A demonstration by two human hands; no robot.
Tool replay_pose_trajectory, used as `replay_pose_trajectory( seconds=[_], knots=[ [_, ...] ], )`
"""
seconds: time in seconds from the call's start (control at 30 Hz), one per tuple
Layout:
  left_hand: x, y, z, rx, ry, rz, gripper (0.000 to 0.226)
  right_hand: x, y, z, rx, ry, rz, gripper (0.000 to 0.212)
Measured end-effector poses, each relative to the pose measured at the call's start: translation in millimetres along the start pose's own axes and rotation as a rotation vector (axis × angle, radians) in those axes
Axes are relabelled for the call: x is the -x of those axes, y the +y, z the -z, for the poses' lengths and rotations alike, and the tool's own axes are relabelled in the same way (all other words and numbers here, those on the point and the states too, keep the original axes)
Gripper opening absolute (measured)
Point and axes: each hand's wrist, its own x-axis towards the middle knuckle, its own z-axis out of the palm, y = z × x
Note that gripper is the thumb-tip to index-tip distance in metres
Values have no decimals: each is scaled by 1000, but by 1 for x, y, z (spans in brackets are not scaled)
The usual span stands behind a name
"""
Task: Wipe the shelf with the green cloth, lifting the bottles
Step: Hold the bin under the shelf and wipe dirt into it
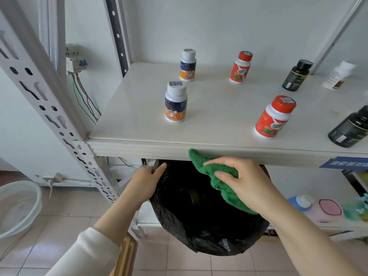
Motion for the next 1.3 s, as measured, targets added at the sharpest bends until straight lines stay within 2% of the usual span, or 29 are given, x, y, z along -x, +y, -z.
replay_pose_trajectory(
  seconds=[0.13,0.27,0.37,0.53,0.87,1.0,1.1,1.2,1.3],
  knots=[
    [4,0,-6,-6,-8,-17,49,7,19,0,-506,163,-239,25],
    [4,1,-21,-5,-29,-32,47,10,34,11,-898,134,-476,21],
    [4,0,-38,-21,-45,-33,44,21,47,21,-1230,105,-521,23],
    [8,12,-74,28,-96,-25,44,41,74,43,-1442,-12,-494,36],
    [29,66,-181,43,-24,23,47,65,159,132,-1454,-139,-385,31],
    [32,82,-214,48,21,52,58,78,182,174,-1420,-148,-309,30],
    [38,94,-228,72,56,76,47,86,188,206,-1396,-77,-212,32],
    [39,103,-235,100,29,91,45,87,186,244,-1335,49,-82,45],
    [40,111,-241,49,24,65,41,78,179,282,-1187,213,38,29]
  ],
)
